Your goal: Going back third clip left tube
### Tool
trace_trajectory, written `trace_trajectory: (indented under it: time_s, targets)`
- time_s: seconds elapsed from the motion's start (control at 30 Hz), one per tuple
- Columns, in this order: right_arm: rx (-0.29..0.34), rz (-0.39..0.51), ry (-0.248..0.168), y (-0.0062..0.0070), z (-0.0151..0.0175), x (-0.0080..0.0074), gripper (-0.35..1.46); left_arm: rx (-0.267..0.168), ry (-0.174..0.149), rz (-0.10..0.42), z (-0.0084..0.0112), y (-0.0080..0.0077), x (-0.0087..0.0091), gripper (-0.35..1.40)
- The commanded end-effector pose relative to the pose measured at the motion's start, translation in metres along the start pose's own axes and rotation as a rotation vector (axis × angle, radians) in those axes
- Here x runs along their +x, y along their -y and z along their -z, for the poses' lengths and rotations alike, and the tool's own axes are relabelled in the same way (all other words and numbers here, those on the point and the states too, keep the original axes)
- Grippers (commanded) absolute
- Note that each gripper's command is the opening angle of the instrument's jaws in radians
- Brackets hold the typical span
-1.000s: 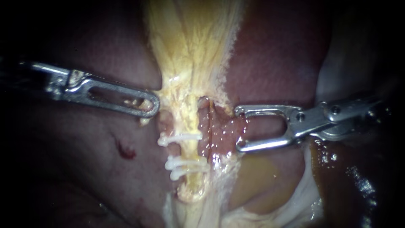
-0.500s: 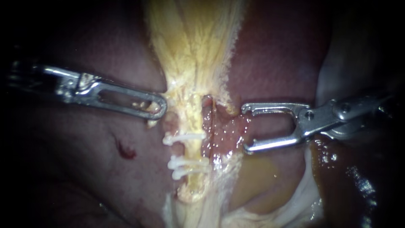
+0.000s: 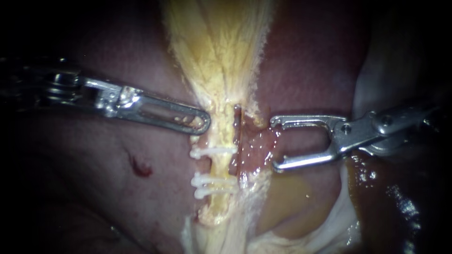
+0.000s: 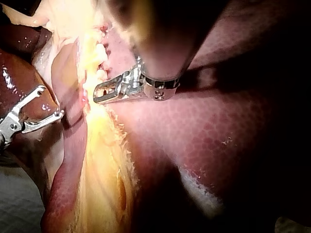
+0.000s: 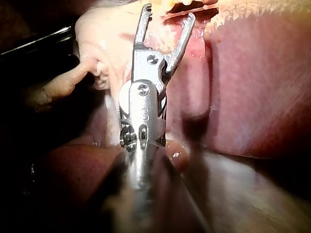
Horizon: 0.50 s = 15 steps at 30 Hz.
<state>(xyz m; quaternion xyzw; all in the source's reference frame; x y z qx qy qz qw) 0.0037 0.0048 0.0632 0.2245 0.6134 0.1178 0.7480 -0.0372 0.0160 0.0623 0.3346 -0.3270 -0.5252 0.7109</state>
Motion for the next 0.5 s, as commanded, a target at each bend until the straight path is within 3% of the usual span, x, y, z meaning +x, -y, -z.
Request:
trace_trajectory:
  time_s: [0.03, 0.5]
  targets:
    - [0.001, 0.002, -0.001, -0.0001, 0.0, 0.0001, 0.5, -0.001, -0.001, 0.0, -0.0001, 0.0, 0.0, -0.35]
    - [0.001, 0.009, -0.003, 0.0, 0.0, 0.0001, 0.5, -0.001, -0.002, 0.0, -0.0001, 0.0, -0.0001, -0.35]
